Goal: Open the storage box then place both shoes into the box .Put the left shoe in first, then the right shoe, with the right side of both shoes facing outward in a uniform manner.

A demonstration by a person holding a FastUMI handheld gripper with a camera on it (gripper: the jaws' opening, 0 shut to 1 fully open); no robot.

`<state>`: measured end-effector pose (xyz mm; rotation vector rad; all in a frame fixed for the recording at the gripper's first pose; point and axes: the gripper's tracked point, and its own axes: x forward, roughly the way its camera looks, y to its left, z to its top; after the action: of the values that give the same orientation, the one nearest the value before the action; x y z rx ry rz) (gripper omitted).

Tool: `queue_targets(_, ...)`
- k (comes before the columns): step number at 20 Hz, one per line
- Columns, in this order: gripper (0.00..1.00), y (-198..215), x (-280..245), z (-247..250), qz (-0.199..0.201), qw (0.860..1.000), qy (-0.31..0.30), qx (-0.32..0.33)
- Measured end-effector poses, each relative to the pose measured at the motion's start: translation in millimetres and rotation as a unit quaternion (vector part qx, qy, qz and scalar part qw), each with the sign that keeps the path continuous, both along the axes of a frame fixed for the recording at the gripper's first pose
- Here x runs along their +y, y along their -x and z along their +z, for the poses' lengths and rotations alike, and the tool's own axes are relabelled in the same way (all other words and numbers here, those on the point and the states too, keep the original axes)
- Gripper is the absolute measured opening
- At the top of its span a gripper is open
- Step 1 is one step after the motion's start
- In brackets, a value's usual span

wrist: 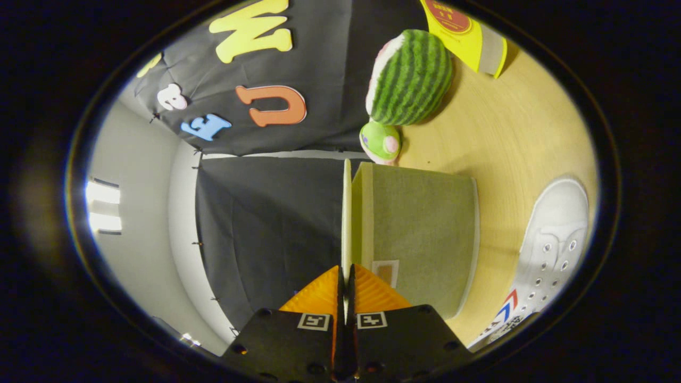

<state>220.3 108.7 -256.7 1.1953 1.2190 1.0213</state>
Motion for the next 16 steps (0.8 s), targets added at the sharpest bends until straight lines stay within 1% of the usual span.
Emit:
queue_targets(6,0.05,19,19,60,0.0,0.997,0.032,-0.063)
queue_targets(13,0.05,38,73,105,0.001,0.99,0.084,-0.116)
queue_targets(16,0.05,41,101,127,-0.01,0.986,0.103,-0.132)
